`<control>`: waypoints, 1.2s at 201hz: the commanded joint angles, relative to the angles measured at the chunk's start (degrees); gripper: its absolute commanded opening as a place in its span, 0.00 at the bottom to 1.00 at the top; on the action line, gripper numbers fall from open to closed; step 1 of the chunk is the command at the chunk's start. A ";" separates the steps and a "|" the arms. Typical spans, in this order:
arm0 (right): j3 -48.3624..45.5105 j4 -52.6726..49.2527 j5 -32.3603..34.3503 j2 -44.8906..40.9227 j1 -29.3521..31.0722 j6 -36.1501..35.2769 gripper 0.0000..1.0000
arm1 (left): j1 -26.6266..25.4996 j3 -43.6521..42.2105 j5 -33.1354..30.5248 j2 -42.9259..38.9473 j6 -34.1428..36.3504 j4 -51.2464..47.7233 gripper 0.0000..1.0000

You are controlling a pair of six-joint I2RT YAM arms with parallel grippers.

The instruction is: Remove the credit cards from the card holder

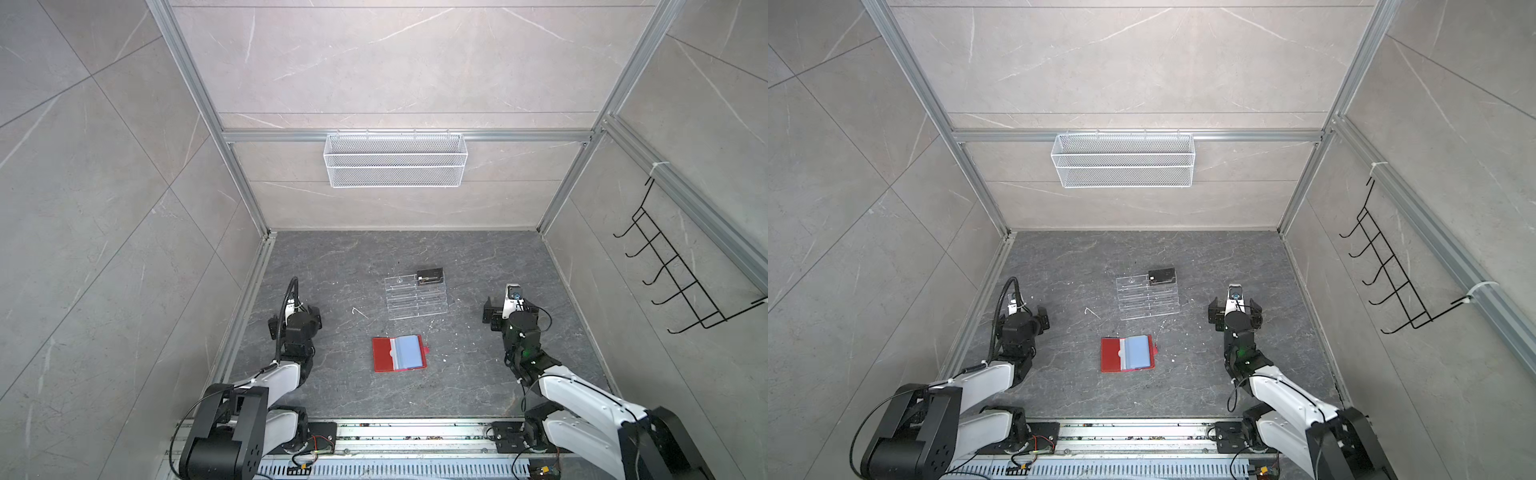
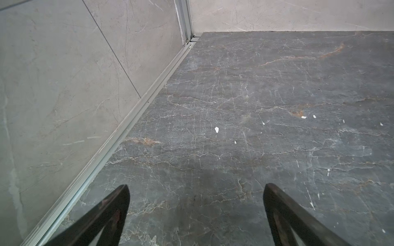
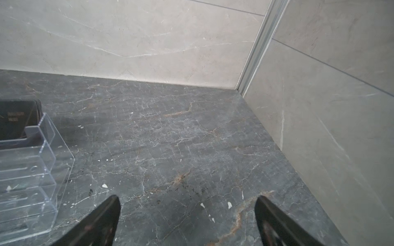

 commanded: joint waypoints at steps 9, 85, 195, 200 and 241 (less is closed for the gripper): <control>-0.33 13.58 -1.51 6.43 -0.66 -1.57 1.00 | 3.38 1.64 8.60 3.50 1.24 9.41 1.00; -4.37 26.84 -14.11 13.26 -11.51 2.30 1.00 | 5.50 2.94 17.02 13.70 2.23 16.78 1.00; 1.66 25.03 -18.50 24.78 -17.56 7.33 1.00 | 8.66 7.94 26.32 15.36 2.35 8.56 1.00; 3.18 22.75 -18.41 25.07 -17.37 6.82 1.00 | 8.88 7.94 26.75 15.29 2.25 8.54 1.00; 3.93 20.76 -19.20 24.95 -17.01 6.16 1.00 | 9.02 7.95 26.89 15.30 2.18 8.44 1.00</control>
